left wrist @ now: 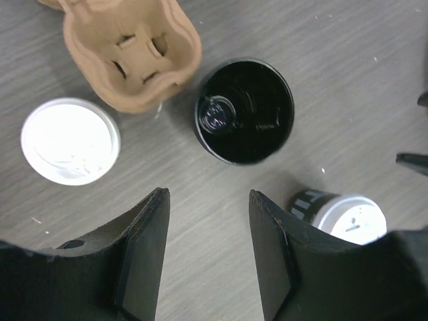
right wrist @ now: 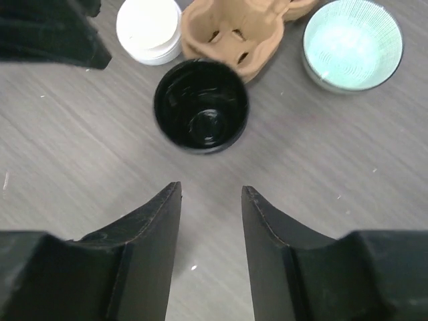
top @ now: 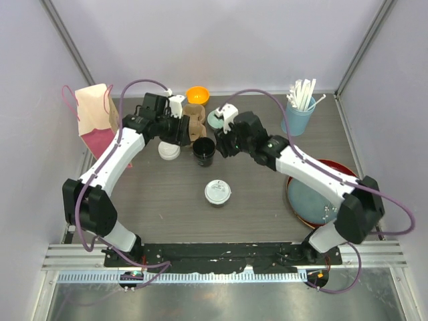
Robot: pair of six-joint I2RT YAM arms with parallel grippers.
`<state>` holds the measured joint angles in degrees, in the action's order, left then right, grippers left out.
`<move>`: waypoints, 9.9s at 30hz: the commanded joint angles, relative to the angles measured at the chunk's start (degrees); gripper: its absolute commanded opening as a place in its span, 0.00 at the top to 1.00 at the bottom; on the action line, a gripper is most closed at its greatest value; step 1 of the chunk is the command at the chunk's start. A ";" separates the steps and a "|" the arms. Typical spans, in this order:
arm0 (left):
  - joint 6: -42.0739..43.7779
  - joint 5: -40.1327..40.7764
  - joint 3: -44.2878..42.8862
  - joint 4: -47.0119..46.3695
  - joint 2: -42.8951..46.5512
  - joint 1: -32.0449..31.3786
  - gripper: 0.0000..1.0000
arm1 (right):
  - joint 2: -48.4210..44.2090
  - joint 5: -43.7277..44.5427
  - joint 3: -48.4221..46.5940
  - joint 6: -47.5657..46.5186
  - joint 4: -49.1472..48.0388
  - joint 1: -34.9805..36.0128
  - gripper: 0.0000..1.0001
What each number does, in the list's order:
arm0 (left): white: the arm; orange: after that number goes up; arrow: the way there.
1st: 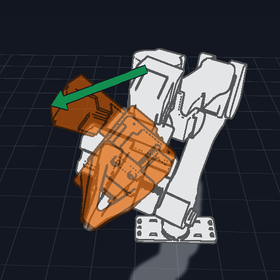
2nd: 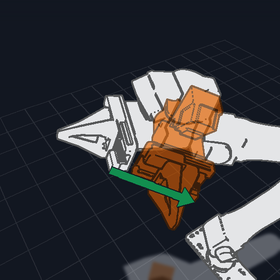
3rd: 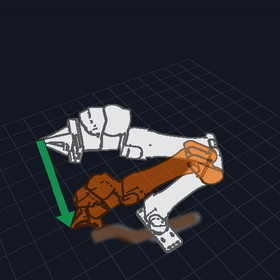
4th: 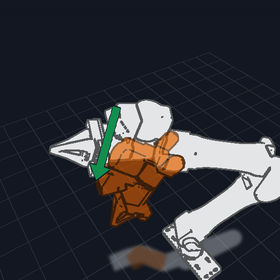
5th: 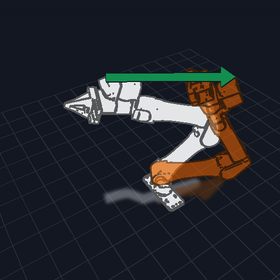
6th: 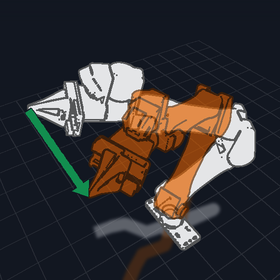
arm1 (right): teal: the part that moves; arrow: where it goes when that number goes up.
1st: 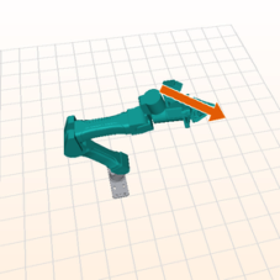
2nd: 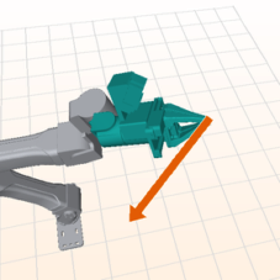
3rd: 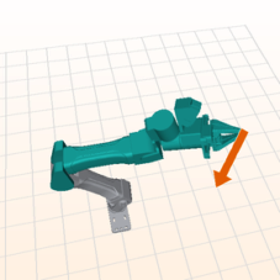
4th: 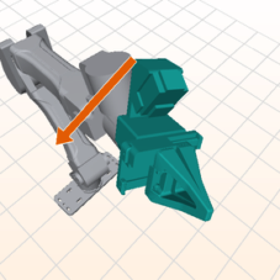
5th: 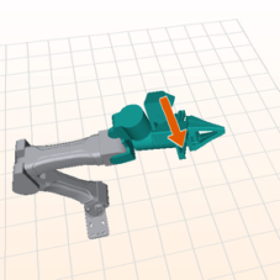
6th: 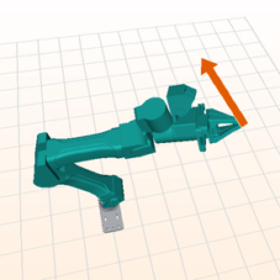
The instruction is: Pack the takeout coffee
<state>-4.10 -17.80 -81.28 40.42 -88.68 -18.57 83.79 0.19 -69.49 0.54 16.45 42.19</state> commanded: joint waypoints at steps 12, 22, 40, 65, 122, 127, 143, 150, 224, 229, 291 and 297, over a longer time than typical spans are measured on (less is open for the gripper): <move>1.72 5.33 1.82 -4.92 -0.17 3.18 0.44 | 28.79 -22.06 -33.42 -25.66 10.27 -6.77 0.49; 2.87 3.13 1.73 -4.48 -0.96 3.45 0.43 | 37.23 -26.29 -42.65 -34.72 19.94 -7.65 0.50; 2.96 1.98 1.03 -3.60 -1.58 3.45 0.43 | 38.12 -29.10 -42.66 -36.31 20.91 -7.65 0.74; 3.31 0.23 0.85 -2.90 -3.07 3.45 0.43 | 32.84 -26.47 -41.78 -34.81 18.80 -7.74 0.99; -8.12 -17.09 2.53 -9.49 -11.78 4.95 0.63 | 35.12 -25.32 -39.74 -30.86 14.13 -8.88 0.64; -7.94 -16.91 2.26 -9.22 -11.77 4.94 0.63 | 38.55 -26.11 -43.17 -32.44 17.12 -8.80 0.64; -7.33 -16.91 1.82 -8.52 -12.13 4.95 0.63 | 41.02 -27.70 -45.91 -33.41 20.82 -8.88 0.84; -7.24 -16.91 1.73 -8.52 -12.30 4.94 0.63 | 39.17 -26.38 -44.77 -33.49 20.20 -8.80 0.81; 3.83 2.07 -4.95 -11.68 -12.30 -2.52 0.63 | 28.36 -26.03 -31.41 -18.55 7.55 -8.62 0.98; 3.83 0.84 -4.60 -11.95 -12.57 -2.70 0.70 | 28.18 -26.20 -31.32 -18.47 7.63 -8.71 0.99; 12.18 -7.86 6.30 -20.56 -3.78 -3.93 1.00 | 26.34 -35.34 -27.72 -8.53 6.58 -14.51 0.49; 13.67 -8.83 7.54 -22.23 -2.81 -4.64 1.00 | 25.02 -35.43 -24.20 -8.88 5.79 -14.51 0.51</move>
<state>6.94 -24.67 -73.89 22.39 -94.48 -22.70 111.04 -33.36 -95.20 -8.60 24.21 27.86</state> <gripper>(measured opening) 0.015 0.501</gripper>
